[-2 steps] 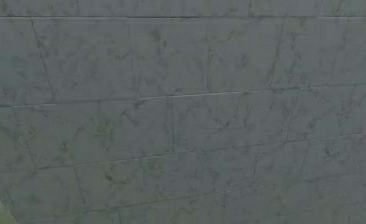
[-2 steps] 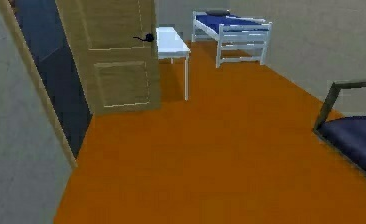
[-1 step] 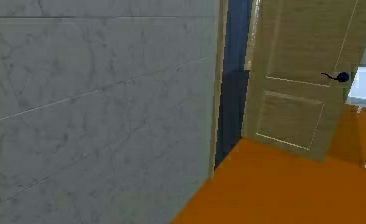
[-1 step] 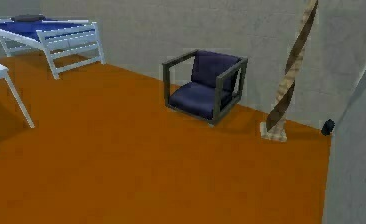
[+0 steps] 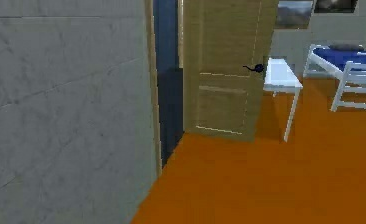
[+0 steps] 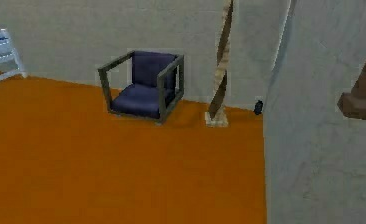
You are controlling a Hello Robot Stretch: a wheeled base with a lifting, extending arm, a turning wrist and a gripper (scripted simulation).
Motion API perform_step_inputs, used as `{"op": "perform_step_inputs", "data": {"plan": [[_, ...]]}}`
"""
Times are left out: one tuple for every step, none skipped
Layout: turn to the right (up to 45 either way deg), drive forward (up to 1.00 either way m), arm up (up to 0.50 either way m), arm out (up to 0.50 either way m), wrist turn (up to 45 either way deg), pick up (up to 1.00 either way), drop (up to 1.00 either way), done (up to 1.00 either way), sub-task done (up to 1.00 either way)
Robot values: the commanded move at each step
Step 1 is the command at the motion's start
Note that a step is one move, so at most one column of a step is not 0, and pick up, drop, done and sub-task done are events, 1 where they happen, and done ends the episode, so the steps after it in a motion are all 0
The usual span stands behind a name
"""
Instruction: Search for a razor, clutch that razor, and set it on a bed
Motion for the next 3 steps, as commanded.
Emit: {"op": "perform_step_inputs", "data": {"plan": [[0.0, 1.00, 0.00, 0.00, 0.0, 0.00, 0.00, 0.00, 0.00], [0.0, 0.55, 0.00, 0.00, 0.0, 0.00, 0.00, 0.00, 0.00], [-3.0, 0.00, 0.00, 0.00, 0.0, 0.00, 0.00, 0.00, 0.00]]}}
